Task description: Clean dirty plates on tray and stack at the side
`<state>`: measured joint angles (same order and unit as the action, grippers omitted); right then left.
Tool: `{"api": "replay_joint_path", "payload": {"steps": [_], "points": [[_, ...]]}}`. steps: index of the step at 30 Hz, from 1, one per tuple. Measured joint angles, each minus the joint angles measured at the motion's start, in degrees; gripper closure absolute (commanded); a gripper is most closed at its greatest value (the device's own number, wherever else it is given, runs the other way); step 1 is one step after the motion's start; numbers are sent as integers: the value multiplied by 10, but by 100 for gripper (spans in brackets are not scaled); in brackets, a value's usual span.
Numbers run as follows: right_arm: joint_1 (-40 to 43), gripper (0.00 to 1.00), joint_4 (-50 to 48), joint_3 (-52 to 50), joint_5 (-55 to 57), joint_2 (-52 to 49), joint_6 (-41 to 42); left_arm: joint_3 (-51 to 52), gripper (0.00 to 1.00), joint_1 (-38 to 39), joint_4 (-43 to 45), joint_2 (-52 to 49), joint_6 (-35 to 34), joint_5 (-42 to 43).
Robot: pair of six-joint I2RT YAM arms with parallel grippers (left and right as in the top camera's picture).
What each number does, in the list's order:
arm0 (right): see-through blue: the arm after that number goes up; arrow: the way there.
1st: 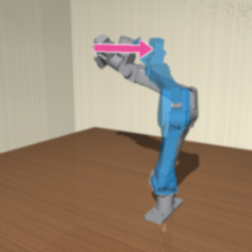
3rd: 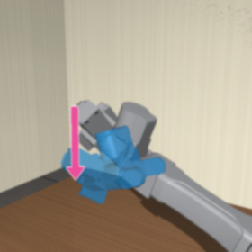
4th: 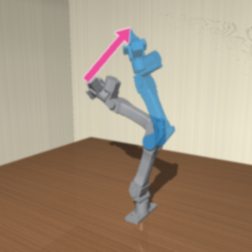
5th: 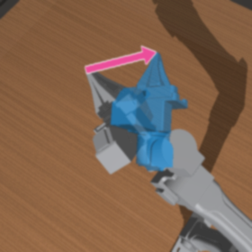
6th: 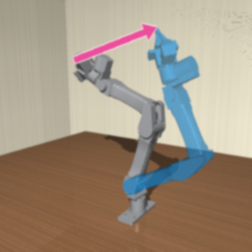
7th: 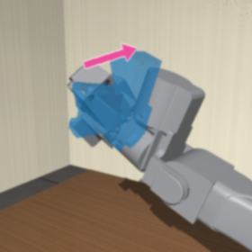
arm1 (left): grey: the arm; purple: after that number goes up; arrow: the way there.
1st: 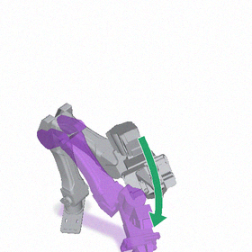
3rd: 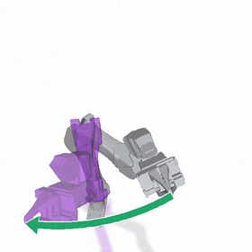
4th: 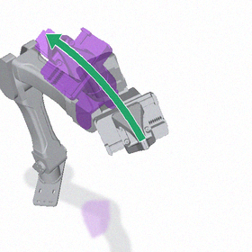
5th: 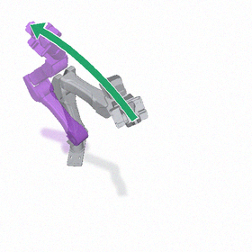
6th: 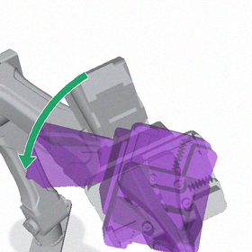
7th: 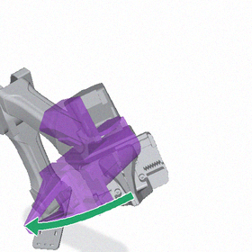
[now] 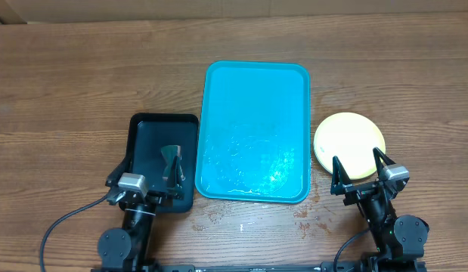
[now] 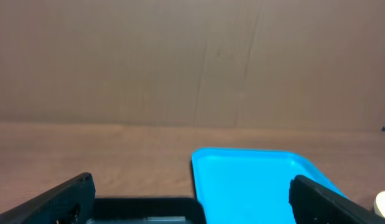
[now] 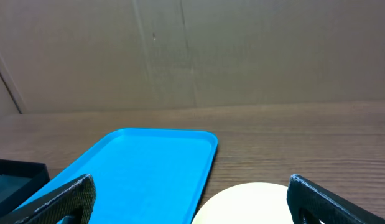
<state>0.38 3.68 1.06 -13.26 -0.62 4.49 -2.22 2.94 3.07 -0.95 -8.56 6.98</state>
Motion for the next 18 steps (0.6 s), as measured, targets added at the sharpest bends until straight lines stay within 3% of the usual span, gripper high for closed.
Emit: {"api": "replay_joint_path", "payload": {"steps": [6, 10, 18], "points": [[0, 1, 0, 0, 0, 0, 0, 17, 0, 0, -10, 1, -8, 1], [0, 0, 0, 0, 0, 0, 0, 18, 0, 0, -68, 0, -9, 1], [0, 0, 0, 0, 0, 0, 0, 17, 0, 0, -68, 0, -9, 1]]}}
